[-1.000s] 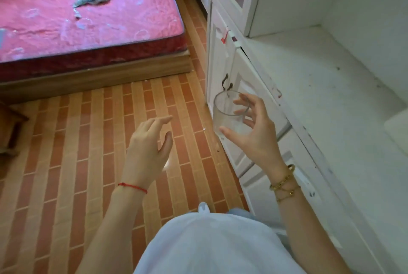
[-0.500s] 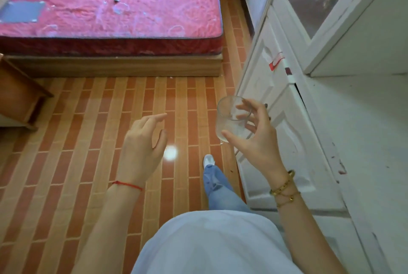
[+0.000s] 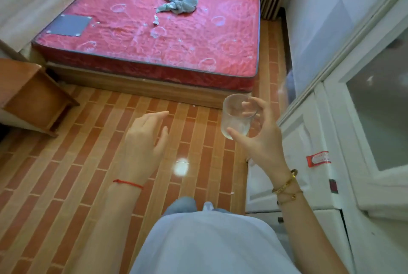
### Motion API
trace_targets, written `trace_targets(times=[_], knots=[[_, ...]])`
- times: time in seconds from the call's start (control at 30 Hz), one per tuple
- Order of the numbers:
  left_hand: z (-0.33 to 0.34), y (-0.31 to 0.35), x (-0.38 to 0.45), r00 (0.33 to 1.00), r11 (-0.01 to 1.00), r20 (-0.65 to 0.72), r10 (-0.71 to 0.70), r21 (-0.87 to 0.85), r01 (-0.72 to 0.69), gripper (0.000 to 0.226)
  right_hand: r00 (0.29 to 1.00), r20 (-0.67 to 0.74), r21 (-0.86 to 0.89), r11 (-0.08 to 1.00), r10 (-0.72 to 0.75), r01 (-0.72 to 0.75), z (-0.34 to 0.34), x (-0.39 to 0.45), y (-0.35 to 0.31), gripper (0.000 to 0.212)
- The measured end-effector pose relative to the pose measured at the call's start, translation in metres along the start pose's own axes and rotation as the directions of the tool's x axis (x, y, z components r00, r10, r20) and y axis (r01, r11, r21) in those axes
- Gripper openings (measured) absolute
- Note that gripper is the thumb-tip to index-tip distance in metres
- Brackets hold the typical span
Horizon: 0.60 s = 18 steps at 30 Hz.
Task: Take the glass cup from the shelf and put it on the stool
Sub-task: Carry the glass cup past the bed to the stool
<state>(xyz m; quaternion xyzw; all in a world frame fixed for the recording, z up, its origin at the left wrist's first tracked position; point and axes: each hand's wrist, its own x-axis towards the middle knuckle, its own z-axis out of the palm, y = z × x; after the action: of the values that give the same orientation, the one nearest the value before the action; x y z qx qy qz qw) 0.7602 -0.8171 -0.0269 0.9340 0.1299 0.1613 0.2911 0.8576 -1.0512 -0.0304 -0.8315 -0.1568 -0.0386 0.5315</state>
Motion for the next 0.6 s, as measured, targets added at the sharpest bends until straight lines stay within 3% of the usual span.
trace_targets(times=[0.37, 0.6], knots=[[0.043, -0.053, 0.146, 0.997, 0.997, 0.003, -0.081, -0.003, 0.081, 0.035, 0.997, 0.081, 0.051, 0.999, -0.003, -0.002, 0.062, 0.162, 0.041, 0.078], [0.039, -0.101, 0.261, 0.984, 0.988, -0.089, -0.154, -0.020, 0.152, 0.035, 0.980, 0.191, 0.105, 0.994, -0.055, 0.035, 0.129, 0.296, 0.035, 0.076]])
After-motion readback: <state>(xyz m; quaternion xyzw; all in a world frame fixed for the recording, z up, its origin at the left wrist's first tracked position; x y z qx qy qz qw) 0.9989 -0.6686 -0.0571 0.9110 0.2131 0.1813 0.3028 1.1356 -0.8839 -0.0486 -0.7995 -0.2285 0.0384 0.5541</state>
